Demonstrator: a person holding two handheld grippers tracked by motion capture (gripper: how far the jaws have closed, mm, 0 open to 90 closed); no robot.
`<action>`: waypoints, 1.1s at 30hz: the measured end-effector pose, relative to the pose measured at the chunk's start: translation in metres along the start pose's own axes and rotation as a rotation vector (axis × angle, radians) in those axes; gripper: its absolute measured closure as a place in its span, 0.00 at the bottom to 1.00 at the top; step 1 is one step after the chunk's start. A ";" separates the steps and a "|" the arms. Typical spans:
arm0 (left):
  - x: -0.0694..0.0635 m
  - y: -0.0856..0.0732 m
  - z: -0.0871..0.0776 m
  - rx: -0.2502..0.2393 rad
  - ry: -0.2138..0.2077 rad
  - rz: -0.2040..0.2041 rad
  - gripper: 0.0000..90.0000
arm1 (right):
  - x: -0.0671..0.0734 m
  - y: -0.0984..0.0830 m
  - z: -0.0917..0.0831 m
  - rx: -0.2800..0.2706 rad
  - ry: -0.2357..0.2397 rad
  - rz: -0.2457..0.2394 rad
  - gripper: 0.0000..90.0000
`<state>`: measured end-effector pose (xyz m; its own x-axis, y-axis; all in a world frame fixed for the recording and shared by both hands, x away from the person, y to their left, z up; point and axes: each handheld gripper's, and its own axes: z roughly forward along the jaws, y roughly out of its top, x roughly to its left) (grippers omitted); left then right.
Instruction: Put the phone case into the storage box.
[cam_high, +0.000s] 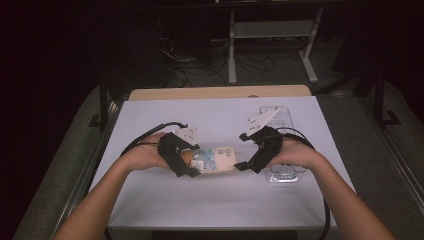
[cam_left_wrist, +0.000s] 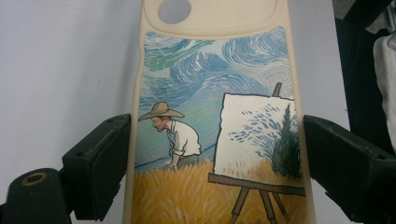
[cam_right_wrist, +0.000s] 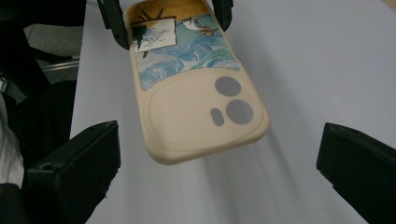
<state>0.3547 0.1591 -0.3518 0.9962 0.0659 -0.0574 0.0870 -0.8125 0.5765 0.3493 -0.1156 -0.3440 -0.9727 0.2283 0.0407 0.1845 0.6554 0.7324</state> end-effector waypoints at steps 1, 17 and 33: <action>0.000 0.001 0.000 0.003 -0.003 -0.001 0.12 | 0.000 0.002 0.001 0.003 0.003 0.002 0.00; -0.004 0.008 0.001 0.001 -0.013 0.037 0.13 | 0.005 0.026 0.024 0.072 0.060 -0.065 0.00; -0.007 0.014 0.000 -0.002 -0.019 0.068 0.13 | 0.008 0.032 0.048 0.150 0.115 -0.123 0.00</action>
<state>0.3489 0.1474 -0.3433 0.9994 -0.0006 -0.0334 0.0190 -0.8136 0.5811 0.3538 -0.0584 -0.3528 -0.9972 0.0620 0.0407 0.0738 0.7749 0.6277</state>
